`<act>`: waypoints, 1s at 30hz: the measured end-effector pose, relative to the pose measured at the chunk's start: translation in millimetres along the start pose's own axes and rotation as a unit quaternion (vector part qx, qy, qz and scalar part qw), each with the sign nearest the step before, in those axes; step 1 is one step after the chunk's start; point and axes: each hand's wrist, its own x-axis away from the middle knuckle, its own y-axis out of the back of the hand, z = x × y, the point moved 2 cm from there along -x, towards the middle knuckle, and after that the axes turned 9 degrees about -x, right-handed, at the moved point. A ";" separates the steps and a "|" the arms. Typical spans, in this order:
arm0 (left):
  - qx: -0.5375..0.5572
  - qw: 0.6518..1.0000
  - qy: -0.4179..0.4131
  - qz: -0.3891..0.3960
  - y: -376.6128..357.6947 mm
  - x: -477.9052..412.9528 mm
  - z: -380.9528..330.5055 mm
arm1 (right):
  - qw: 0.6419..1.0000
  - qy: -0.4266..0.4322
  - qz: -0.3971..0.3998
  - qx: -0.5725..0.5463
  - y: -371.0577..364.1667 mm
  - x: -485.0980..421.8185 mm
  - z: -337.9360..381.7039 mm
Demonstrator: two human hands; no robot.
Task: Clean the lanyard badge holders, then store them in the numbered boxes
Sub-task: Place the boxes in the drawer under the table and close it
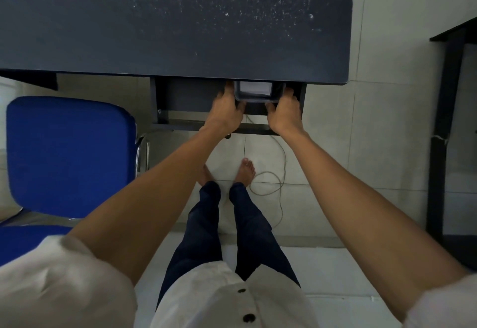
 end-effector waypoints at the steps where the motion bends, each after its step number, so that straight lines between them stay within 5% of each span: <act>1: 0.002 1.000 0.001 0.003 0.4 -0.4 -1.1 | 1.000 -0.005 0.000 0.000 0.3 -0.9 0.7; 16: -0.007 0.999 0.037 -0.011 24.8 28.4 2.3 | 0.999 -0.037 0.036 0.001 11.7 20.9 9.1; 26: 0.033 0.997 0.058 -0.039 49.8 68.6 13.0 | 0.962 -0.011 0.093 0.256 37.9 51.8 46.4; 30: 0.055 0.993 0.068 -0.084 70.3 85.9 21.6 | 0.955 0.044 0.111 0.272 35.7 61.2 82.2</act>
